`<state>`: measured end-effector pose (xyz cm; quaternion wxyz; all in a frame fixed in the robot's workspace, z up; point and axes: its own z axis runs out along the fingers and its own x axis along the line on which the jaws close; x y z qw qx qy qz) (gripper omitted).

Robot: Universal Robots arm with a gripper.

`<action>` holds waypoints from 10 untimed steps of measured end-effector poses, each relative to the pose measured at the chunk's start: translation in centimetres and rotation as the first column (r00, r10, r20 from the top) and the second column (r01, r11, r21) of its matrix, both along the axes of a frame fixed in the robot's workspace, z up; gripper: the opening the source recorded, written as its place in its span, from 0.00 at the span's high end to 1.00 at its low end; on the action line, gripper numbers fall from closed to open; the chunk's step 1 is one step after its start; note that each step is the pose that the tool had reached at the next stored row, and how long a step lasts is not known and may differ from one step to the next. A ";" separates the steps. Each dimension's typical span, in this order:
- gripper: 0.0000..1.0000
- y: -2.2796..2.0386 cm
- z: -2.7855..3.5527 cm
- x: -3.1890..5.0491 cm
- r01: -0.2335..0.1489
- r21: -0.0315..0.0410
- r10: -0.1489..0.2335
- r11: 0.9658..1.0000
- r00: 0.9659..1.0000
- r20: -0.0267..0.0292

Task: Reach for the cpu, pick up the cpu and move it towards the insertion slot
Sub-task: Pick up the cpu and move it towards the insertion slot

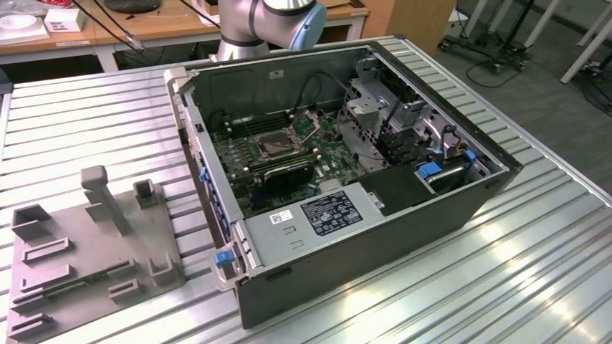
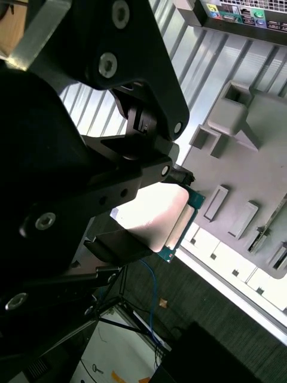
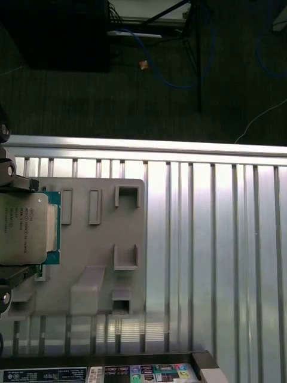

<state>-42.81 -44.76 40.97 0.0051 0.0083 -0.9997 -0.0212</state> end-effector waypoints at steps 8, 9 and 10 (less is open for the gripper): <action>0.45 0.00 0.00 0.49 0.000 0.000 0.000 1.000 1.000 0.000; 0.45 0.00 0.00 0.55 0.000 0.000 0.000 1.000 1.000 0.000; 0.45 0.00 0.00 0.62 0.000 0.000 0.000 1.000 1.000 0.000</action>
